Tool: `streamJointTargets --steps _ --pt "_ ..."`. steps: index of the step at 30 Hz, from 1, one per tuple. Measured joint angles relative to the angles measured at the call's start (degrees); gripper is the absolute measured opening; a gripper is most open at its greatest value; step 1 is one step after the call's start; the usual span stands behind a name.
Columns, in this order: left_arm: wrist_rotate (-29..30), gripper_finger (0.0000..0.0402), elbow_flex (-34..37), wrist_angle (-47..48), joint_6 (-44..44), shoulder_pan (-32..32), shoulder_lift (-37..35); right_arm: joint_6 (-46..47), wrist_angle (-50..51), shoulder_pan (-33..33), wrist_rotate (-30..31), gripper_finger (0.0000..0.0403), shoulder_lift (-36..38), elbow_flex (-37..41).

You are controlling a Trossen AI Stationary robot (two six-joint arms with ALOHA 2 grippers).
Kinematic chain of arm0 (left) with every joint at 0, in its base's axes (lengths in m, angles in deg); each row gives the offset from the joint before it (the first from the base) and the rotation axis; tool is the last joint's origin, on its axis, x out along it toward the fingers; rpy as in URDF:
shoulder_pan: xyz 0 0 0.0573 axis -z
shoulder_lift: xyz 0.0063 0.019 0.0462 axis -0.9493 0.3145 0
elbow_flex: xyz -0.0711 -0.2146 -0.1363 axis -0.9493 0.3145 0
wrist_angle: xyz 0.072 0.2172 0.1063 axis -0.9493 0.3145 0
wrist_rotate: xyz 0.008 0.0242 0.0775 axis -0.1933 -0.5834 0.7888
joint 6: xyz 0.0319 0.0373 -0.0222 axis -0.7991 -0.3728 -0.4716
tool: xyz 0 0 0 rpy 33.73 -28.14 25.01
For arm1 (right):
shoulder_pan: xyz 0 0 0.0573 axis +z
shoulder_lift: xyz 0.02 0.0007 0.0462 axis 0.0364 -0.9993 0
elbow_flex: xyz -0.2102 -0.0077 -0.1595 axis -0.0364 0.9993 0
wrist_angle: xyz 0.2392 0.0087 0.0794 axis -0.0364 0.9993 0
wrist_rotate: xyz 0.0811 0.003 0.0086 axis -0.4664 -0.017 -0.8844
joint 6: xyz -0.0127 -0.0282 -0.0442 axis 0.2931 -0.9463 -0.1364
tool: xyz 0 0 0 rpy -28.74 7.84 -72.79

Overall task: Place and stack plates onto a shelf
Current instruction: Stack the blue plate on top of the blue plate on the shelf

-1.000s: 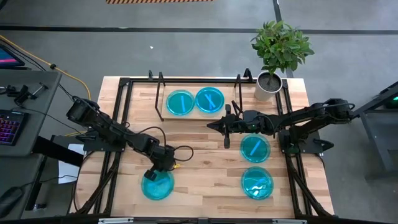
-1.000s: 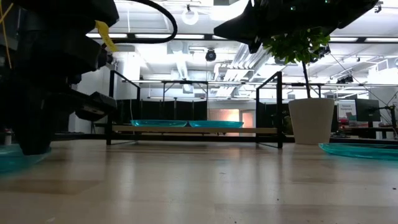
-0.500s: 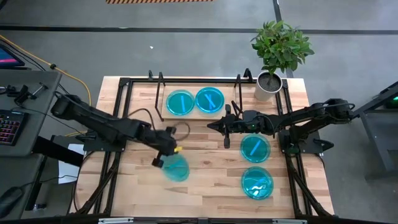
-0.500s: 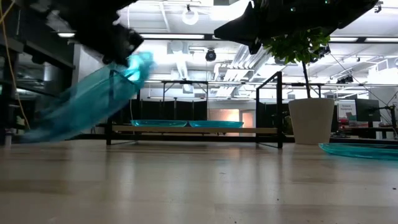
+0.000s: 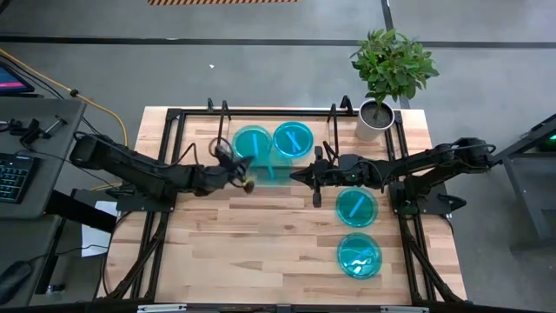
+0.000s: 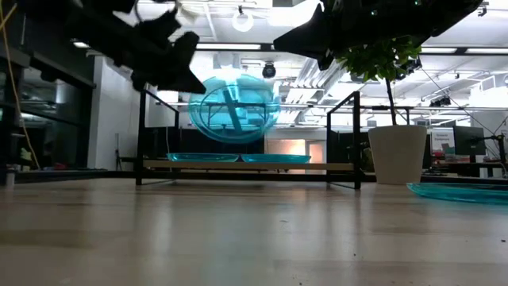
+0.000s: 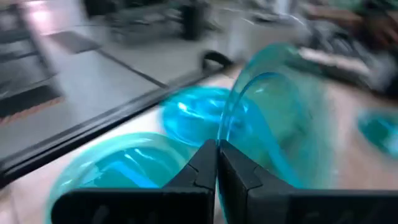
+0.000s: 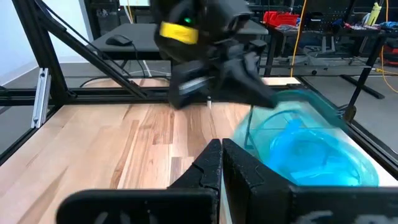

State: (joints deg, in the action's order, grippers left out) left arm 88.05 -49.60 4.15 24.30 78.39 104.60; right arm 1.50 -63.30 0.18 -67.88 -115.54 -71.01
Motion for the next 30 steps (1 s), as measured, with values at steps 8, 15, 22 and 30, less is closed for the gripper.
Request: streamJointTargets --steps 8,15,22,30 --pt "5.7 0.0 3.7 -11.1 9.8 -7.3 0.3 -0.6 -0.7 0.0 0.6 0.0 0.0 0.0" --pt "5.0 0.0 1.9 -12.3 3.9 -6.6 0.8 -0.6 -0.7 0.0 0.6 0.0 0.0 0.0" --pt "11.1 0.0 -4.2 -12.6 -9.2 -2.9 0.7 -0.9 -0.7 0.0 0.7 0.0 0.0 0.0" --pt "26.3 0.0 -5.7 -12.1 -14.9 -1.1 1.8 -1.0 -0.7 0.0 0.7 0.0 0.0 0.0"
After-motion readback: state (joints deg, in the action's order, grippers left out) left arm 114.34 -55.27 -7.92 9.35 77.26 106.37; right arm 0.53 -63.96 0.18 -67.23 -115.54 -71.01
